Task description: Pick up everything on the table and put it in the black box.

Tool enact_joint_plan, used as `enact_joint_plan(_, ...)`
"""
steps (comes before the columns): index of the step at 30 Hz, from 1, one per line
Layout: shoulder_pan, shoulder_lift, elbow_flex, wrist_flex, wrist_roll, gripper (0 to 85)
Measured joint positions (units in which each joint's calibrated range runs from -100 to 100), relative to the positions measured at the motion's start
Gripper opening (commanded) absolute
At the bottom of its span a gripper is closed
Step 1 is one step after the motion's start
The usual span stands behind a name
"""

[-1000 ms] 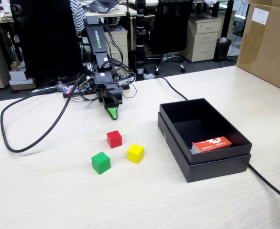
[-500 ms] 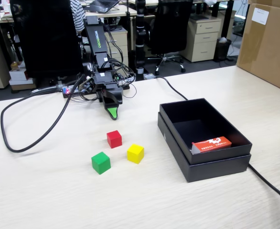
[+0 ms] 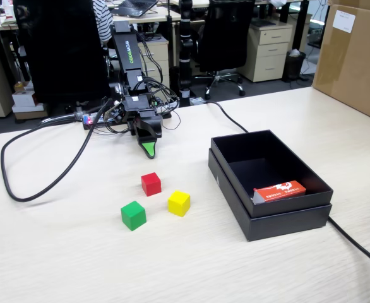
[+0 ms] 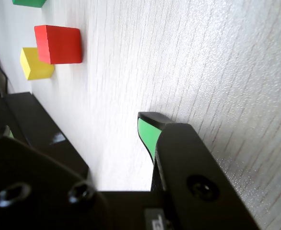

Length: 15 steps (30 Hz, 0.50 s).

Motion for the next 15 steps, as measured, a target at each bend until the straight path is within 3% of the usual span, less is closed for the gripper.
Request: enact_joint_plan(15,0.0,0.13,0.64,-0.08,0.0,48.7)
